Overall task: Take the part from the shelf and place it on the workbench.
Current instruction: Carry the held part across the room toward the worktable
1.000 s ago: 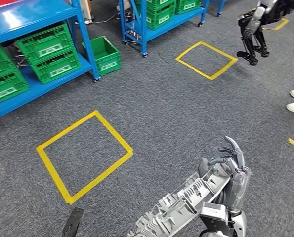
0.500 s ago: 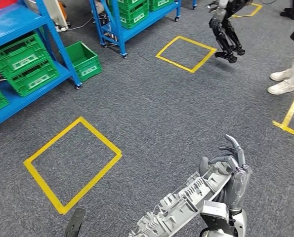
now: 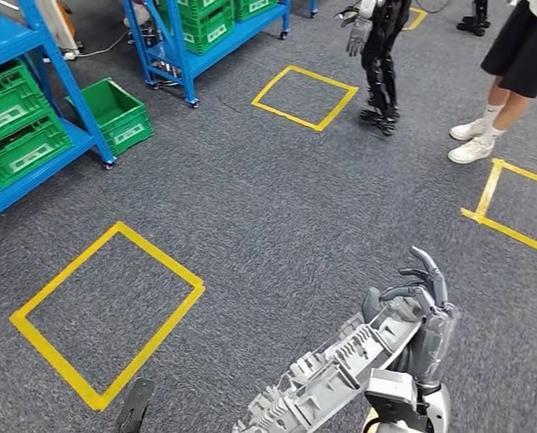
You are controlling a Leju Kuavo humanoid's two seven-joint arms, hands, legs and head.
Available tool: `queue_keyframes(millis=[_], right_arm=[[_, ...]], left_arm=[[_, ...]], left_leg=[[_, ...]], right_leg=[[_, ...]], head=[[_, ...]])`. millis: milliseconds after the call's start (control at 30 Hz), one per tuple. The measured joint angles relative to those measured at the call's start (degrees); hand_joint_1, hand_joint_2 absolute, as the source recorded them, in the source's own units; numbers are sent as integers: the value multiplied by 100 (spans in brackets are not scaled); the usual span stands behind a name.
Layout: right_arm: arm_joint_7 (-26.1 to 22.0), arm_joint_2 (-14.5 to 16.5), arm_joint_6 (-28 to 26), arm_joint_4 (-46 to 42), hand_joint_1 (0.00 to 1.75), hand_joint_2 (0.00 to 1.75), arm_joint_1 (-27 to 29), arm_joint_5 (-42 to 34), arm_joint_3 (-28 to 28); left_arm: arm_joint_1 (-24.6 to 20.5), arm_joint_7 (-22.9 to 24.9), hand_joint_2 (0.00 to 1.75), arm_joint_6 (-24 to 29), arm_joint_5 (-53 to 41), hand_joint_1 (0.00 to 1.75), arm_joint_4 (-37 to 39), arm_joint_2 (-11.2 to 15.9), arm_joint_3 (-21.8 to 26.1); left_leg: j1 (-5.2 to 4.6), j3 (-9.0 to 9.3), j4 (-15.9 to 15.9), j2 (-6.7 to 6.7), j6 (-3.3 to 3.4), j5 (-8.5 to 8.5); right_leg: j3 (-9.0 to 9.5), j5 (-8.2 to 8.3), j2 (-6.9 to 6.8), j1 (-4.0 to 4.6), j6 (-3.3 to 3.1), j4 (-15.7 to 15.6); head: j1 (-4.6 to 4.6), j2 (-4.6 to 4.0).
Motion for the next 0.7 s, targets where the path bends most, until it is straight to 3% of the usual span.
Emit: queue_keyframes(millis=[33, 67, 100, 200, 233, 300, 367, 433, 500, 567, 600, 633, 700], right_arm=[[3, -1, 0, 1, 175, 175, -2, 0, 0], [5, -2, 0, 1, 175, 175, -1, 0, -1], [8, -2, 0, 1, 175, 175, -1, 0, -1], [11, -3, 0, -1, 175, 175, -9, 3, 1], [13, -3, 0, -1, 175, 175, -13, 4, 1], [15, -3, 0, -1, 175, 175, -18, 5, 1], [24, -6, 0, -1, 175, 175, -24, 11, 3], [36, -12, -1, -8, 175, 175, -29, 23, 4], [39, -15, -1, -14, 175, 175, -32, 34, 7], [40, -16, 0, -12, 175, 175, -29, 40, 11], [40, -16, 0, -11, 175, 175, -27, 42, 11], [40, -16, 0, -10, 175, 175, -26, 43, 11], [41, -16, 0, -9, 175, 175, -27, 45, 14]], left_arm=[[5, 0, 175, 0, 1, 0, 0, -1, 0], [7, 0, 175, 0, 1, 0, 0, -1, 0], [4, 0, 175, 0, 2, 0, 0, -2, 0], [-9, 0, 175, -1, 5, 0, 0, -6, 0], [-9, 0, 175, -2, 6, 0, 0, -8, 0], [-9, 0, 175, -2, 8, 0, 0, -8, 0], [-11, 0, 175, -1, 12, 0, 0, -8, 0], [-18, 0, 175, 0, 16, 0, 0, -12, 0], [-16, 0, 175, 0, 16, 0, 0, -15, 0], [2, 0, 175, 0, 16, 0, 0, -16, 0], [8, 0, 175, 0, 16, 0, 0, -16, 0], [10, 0, 175, 0, 15, 0, 0, -15, 0], [10, 0, 175, 1, 14, 0, 1, -12, 0]], left_leg=[[-14, 5, 0, 59, 10, -5], [-25, 11, 1, 115, 15, -10], [-31, 22, 1, 165, 14, -18], [-43, 73, 2, 275, -24, -58], [-47, 83, 2, 292, -37, -68], [-57, 86, 3, 301, -47, -75], [-72, 88, 3, 350, -82, -79], [-70, 35, 148, 313, -161, -217], [-56, -237, 741, 157, -219, -568], [-54, -610, 1464, 76, -239, -834], [-52, -704, 1610, 67, -245, -820], [-47, -692, 1539, 59, -250, -692], [-5, -405, 893, -69, -273, -254]], right_leg=[[-139, -87, -23, 0, -1, 290], [-172, -66, -35, 2, -8, 368], [-84, 56, -50, 6, -21, 208], [525, 514, -282, 43, -65, -906], [642, 563, -368, 54, -71, -1121], [689, 550, -430, 71, -71, -1197], [694, 560, -362, 89, -126, -1226], [696, 596, -199, 79, -238, -1282], [697, 618, -67, 54, -310, -1313], [690, 622, 34, 48, -327, -1313], [688, 625, 92, 44, -326, -1312], [689, 629, 154, 36, -319, -1311], [693, 637, 281, 11, -279, -1308]], head=[[-1, 0], [-1, 0], [-1, 0], [1, 0], [1, 0], [1, 0], [-7, 1], [-26, 1], [-55, 0], [-71, 0], [-70, 0], [-70, 0], [-73, 0]])
